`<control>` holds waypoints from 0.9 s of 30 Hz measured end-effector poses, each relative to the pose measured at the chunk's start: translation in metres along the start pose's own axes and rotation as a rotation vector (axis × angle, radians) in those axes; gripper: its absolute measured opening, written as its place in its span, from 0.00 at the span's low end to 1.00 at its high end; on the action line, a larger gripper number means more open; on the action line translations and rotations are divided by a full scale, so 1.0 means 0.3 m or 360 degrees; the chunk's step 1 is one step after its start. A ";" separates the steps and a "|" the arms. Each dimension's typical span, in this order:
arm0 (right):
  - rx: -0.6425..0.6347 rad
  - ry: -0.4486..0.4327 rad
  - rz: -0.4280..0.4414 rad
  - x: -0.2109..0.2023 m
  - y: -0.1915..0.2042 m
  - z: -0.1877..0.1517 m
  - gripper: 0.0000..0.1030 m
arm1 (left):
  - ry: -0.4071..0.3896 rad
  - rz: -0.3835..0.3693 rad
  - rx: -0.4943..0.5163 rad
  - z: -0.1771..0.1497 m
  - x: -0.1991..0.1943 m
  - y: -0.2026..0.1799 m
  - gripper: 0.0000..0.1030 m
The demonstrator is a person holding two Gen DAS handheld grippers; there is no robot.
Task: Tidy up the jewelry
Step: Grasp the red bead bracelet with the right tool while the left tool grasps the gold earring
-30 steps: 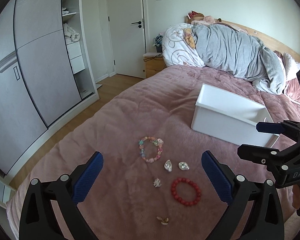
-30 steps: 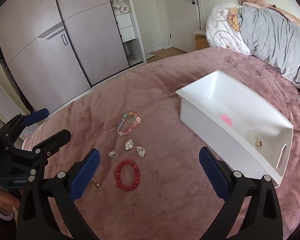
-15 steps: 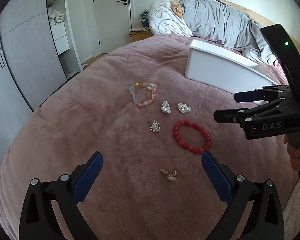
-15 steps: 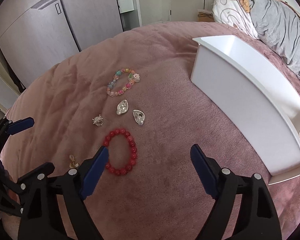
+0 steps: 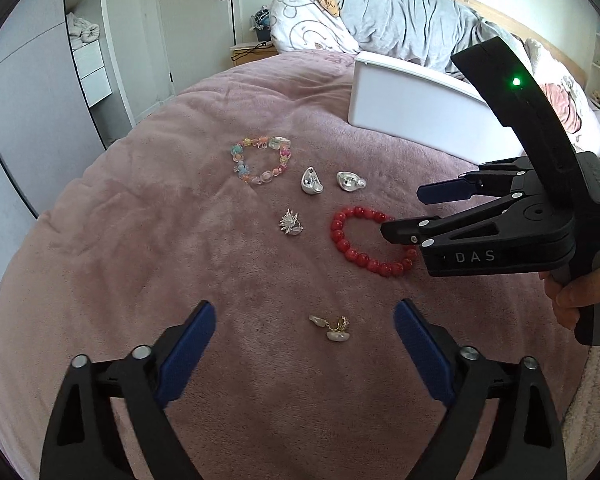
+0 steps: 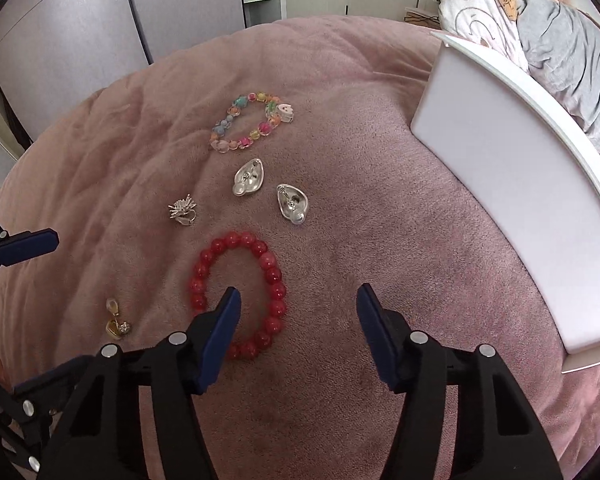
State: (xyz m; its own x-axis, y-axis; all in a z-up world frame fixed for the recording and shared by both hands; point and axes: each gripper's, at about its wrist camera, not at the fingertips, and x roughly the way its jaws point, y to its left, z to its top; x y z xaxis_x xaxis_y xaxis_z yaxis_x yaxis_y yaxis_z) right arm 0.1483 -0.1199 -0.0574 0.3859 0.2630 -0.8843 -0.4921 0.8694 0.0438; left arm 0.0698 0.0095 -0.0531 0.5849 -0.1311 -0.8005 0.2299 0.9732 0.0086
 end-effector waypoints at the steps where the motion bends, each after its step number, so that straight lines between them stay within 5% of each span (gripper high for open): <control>1: -0.0003 0.0003 -0.0006 0.007 0.003 -0.001 0.51 | 0.0005 0.0001 0.0012 -0.003 0.001 0.000 0.65; 12: -0.0022 0.0077 0.0006 0.069 0.020 -0.010 0.42 | 0.0155 -0.0102 0.0129 -0.022 0.067 -0.034 0.46; 16: -0.0037 0.0064 0.0014 0.066 0.029 -0.016 0.29 | 0.0206 -0.0140 0.0092 -0.031 0.087 -0.022 0.45; 23: -0.0053 0.0049 0.0064 0.058 0.051 -0.031 0.14 | 0.0227 -0.0145 0.0029 -0.041 0.091 -0.002 0.21; 27: -0.0015 0.0046 0.0119 0.051 0.045 -0.035 0.10 | 0.0224 -0.0156 0.0005 -0.051 0.090 -0.001 0.18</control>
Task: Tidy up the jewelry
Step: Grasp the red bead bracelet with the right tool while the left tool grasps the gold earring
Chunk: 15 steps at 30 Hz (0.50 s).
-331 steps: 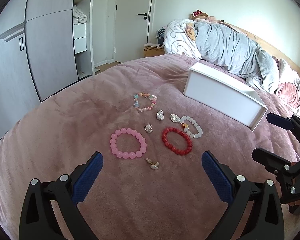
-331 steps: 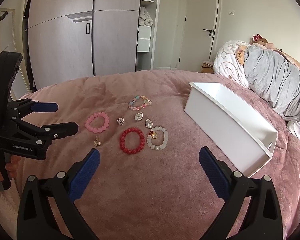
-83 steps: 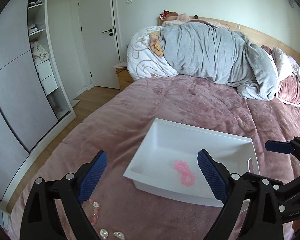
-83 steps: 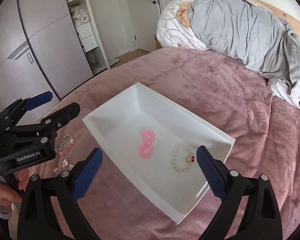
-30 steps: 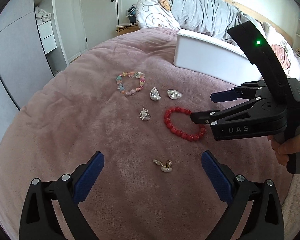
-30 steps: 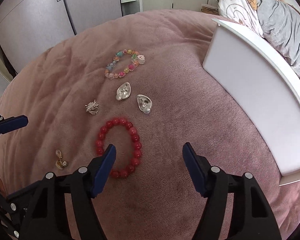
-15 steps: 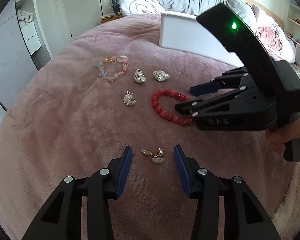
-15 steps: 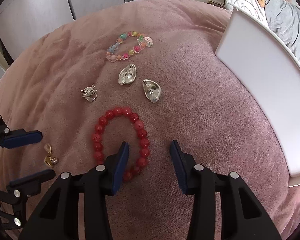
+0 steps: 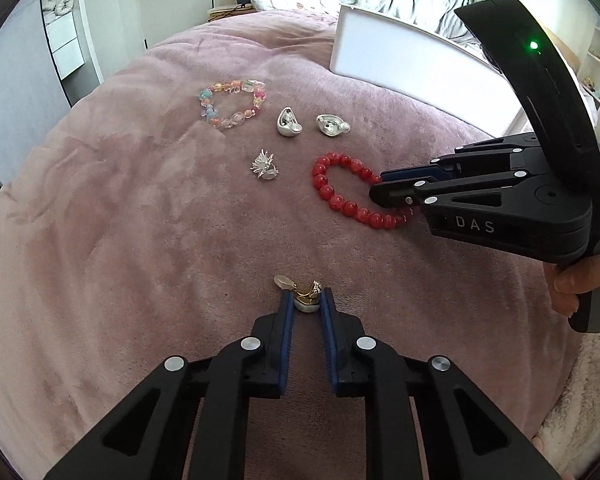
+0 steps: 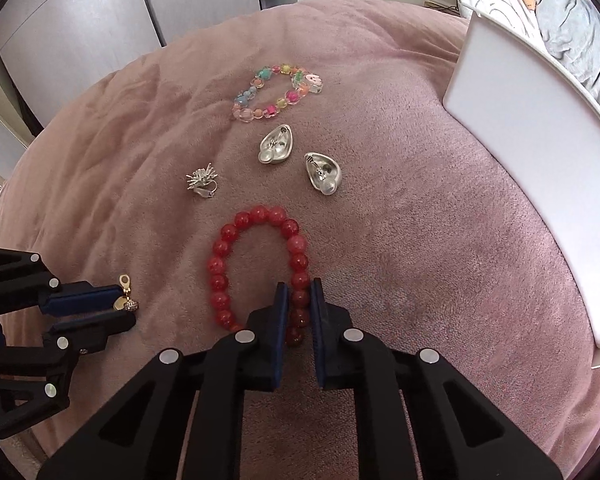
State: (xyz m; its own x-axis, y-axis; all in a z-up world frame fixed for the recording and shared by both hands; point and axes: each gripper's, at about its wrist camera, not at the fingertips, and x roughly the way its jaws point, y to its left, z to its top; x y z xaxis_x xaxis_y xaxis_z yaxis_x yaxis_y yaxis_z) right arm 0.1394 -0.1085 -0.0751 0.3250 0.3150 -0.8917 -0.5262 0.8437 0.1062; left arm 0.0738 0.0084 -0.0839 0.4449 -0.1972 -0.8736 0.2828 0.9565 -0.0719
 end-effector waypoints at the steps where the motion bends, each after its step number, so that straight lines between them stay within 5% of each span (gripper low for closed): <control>1: 0.0010 -0.0001 0.0016 -0.003 0.000 -0.005 0.10 | 0.0000 -0.0006 -0.0010 0.001 0.003 0.001 0.18; 15: 0.0128 -0.0034 0.0201 -0.088 -0.095 -0.063 0.10 | -0.0002 -0.0049 -0.0163 -0.005 -0.025 0.014 0.18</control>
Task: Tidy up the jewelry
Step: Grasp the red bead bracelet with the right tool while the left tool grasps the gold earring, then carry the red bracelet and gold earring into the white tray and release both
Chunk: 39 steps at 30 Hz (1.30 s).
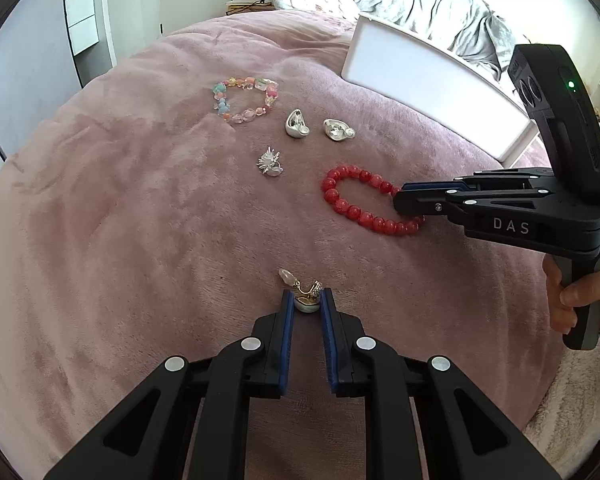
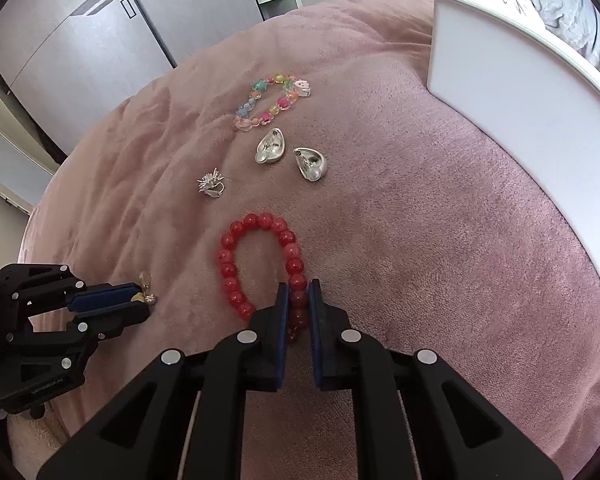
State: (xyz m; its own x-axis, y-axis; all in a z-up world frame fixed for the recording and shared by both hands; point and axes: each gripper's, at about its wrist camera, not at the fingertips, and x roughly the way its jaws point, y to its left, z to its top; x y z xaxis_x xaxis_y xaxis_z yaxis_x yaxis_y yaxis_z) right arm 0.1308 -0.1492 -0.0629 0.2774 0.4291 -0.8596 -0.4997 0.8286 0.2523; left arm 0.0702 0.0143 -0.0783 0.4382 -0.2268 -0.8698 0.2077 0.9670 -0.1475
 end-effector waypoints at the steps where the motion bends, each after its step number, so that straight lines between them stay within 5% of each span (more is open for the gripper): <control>1: 0.0005 -0.0004 0.0009 -0.008 -0.007 -0.003 0.10 | 0.0001 0.0001 -0.0008 0.001 0.000 0.000 0.18; 23: 0.0096 -0.0265 0.0171 -0.345 -0.140 0.036 0.10 | -0.0035 0.0018 -0.0100 0.083 -0.075 -0.099 0.18; 39: 0.0142 -0.0397 0.0119 -0.539 -0.318 0.038 0.10 | -0.0198 0.0017 0.0044 0.266 -0.167 -0.289 0.18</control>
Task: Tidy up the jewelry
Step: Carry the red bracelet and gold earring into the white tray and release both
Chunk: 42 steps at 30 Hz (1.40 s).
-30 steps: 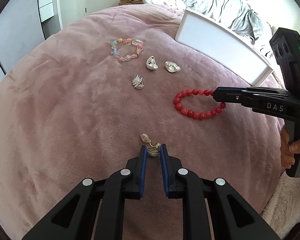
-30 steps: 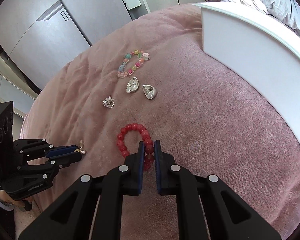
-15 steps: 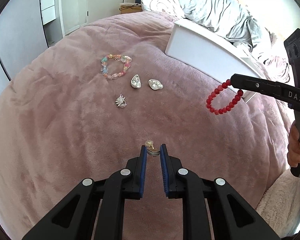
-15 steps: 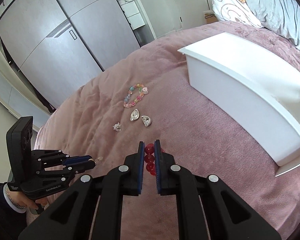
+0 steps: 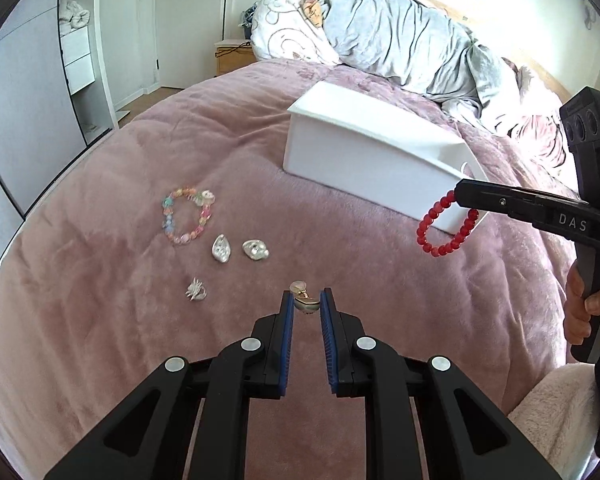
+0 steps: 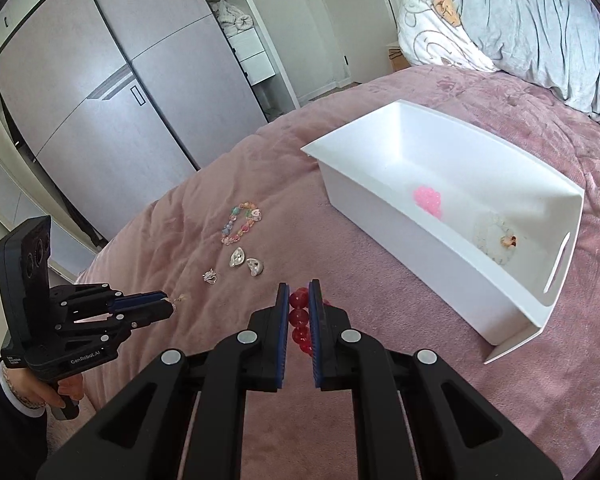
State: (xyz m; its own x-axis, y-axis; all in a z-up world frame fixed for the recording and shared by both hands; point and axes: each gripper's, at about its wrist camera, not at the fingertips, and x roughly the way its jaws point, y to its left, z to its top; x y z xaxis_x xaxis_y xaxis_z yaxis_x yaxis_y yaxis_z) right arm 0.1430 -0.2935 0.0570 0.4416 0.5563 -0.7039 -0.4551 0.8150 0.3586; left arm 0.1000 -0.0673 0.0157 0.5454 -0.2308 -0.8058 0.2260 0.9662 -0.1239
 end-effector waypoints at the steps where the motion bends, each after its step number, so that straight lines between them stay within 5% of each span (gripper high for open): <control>1: 0.0003 -0.0011 -0.0007 -0.012 -0.011 0.005 0.10 | -0.0007 -0.0009 0.0015 0.019 0.000 -0.015 0.18; 23: -0.0051 -0.0169 -0.0184 -0.209 -0.200 0.193 0.10 | -0.0119 -0.0096 0.0234 0.421 0.026 -0.267 0.18; 42: -0.0071 -0.0178 -0.0292 -0.183 -0.308 0.367 0.10 | -0.0033 -0.0132 0.0300 0.693 0.235 -0.347 0.18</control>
State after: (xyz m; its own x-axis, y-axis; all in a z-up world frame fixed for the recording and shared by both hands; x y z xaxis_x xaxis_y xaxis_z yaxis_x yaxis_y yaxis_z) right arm 0.2460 -0.3816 0.1301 0.6023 0.4159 -0.6814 -0.3918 0.8977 0.2015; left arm 0.2828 -0.2080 0.0923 0.5346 -0.3131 -0.7849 0.4170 0.9056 -0.0772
